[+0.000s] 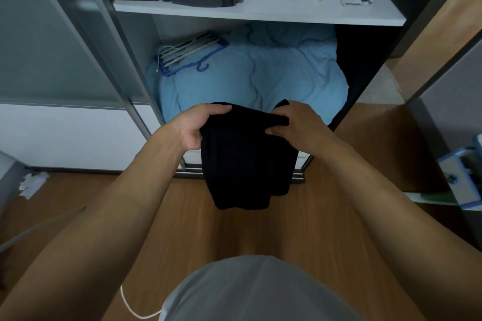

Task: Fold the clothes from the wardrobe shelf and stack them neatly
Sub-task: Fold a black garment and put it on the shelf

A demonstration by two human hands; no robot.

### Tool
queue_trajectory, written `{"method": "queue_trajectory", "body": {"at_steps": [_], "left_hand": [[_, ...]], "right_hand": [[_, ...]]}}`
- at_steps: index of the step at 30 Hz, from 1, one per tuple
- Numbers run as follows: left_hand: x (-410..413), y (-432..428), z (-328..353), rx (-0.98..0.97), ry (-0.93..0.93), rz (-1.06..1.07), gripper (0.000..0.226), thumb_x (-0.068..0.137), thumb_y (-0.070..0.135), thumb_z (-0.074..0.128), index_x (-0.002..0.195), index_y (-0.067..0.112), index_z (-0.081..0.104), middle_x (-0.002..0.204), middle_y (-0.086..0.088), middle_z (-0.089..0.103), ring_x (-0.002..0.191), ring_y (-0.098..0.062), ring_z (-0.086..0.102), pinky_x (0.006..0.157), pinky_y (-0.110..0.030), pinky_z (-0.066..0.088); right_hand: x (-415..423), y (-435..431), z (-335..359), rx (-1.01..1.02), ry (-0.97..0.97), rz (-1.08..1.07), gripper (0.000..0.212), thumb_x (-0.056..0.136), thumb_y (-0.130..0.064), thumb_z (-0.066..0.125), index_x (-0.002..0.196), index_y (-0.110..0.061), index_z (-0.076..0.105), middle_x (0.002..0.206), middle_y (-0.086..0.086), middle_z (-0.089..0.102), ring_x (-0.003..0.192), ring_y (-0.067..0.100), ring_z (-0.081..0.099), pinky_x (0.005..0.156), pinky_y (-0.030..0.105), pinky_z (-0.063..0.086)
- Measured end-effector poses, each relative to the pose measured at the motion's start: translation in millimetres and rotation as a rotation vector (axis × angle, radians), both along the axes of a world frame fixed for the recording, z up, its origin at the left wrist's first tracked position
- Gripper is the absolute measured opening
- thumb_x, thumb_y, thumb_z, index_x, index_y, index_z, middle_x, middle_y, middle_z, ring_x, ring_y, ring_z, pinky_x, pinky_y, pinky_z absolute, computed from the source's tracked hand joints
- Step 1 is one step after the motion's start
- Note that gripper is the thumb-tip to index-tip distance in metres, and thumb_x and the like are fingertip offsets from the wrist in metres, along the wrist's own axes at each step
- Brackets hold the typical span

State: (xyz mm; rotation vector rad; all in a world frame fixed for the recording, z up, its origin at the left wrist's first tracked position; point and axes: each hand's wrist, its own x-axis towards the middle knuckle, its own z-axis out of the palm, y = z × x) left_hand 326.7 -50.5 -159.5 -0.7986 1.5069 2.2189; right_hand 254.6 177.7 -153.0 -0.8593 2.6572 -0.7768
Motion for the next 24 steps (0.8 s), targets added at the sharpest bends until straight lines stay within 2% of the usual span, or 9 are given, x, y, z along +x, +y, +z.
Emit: {"method": "queue_trajectory", "body": {"at_steps": [4,7,9,11,13,16,18,21,24], "left_hand": [[9,-13,-12,-0.038,0.017,0.109,0.030,0.084,0.024,0.077,0.108,0.008,0.072,0.104,-0.008,0.077,0.086,-0.018,0.075,0.066,-0.027,0.060],[13,-19,-18,-0.017,0.051,0.162,0.033,0.083,0.021,0.078,0.112,0.006,0.070,0.109,-0.009,0.076,0.091,-0.019,0.075,0.068,-0.027,0.060],[15,-23,-21,0.027,0.103,0.211,0.026,0.085,0.021,0.077,0.106,0.006,0.073,0.109,-0.010,0.075,0.093,-0.020,0.075,0.071,-0.027,0.060],[19,-29,-25,0.139,0.243,0.265,0.023,0.089,0.021,0.073,0.108,0.009,0.072,0.112,-0.010,0.073,0.102,-0.021,0.072,0.081,-0.030,0.059],[25,-38,-33,0.212,0.427,0.301,0.036,0.091,0.022,0.068,0.126,0.017,0.062,0.121,-0.008,0.069,0.116,-0.023,0.066,0.097,-0.036,0.054],[33,-44,-45,0.253,0.591,0.277,0.063,0.091,0.016,0.062,0.150,0.015,0.039,0.134,-0.011,0.060,0.129,-0.027,0.053,0.113,-0.041,0.040],[34,-41,-51,0.232,0.588,0.250,0.071,0.089,0.010,0.062,0.154,0.014,0.032,0.137,-0.011,0.058,0.132,-0.026,0.051,0.116,-0.039,0.036],[34,-33,-61,0.066,0.516,0.166,0.073,0.084,0.007,0.068,0.150,0.011,0.037,0.135,-0.008,0.061,0.130,-0.024,0.054,0.109,-0.031,0.043],[33,-26,-70,-0.065,0.396,0.014,0.074,0.074,0.031,0.080,0.139,0.012,0.051,0.132,-0.004,0.066,0.129,-0.018,0.056,0.113,-0.030,0.039]], "right_hand": [[-8,4,0,0.003,0.027,0.011,0.035,0.081,-0.034,0.080,0.107,-0.012,0.073,0.122,0.003,0.047,0.120,0.023,0.042,0.104,0.039,0.039],[-9,1,3,-0.026,0.052,0.042,0.022,0.080,-0.033,0.082,0.086,-0.015,0.071,0.141,-0.004,0.043,0.131,0.017,0.037,0.110,0.034,0.034],[-8,-3,5,-0.074,0.017,0.060,0.020,0.081,-0.032,0.081,0.088,-0.018,0.070,0.143,-0.011,0.045,0.127,0.010,0.044,0.108,0.029,0.036],[-6,-5,6,-0.160,-0.066,0.096,0.024,0.084,-0.029,0.078,0.103,-0.016,0.073,0.136,-0.017,0.054,0.119,0.001,0.052,0.103,0.020,0.040],[-1,-7,9,-0.305,-0.228,0.083,0.020,0.088,-0.026,0.075,0.108,-0.023,0.073,0.114,-0.017,0.070,0.103,-0.003,0.064,0.087,0.011,0.047],[1,-12,8,-0.501,-0.467,-0.034,0.016,0.087,-0.021,0.075,0.103,-0.016,0.074,0.096,0.003,0.076,0.088,0.015,0.073,0.074,0.021,0.058],[3,-17,7,-0.564,-0.582,-0.052,0.020,0.086,-0.016,0.076,0.105,-0.013,0.074,0.100,0.008,0.076,0.092,0.022,0.073,0.078,0.027,0.060],[9,-23,5,-0.635,-0.709,-0.047,0.019,0.085,-0.009,0.075,0.103,-0.015,0.075,0.099,0.007,0.077,0.091,0.020,0.074,0.076,0.024,0.058],[14,-27,9,-0.701,-0.790,-0.032,0.019,0.084,-0.005,0.073,0.100,-0.016,0.076,0.096,0.006,0.077,0.088,0.019,0.074,0.074,0.024,0.058]]}}
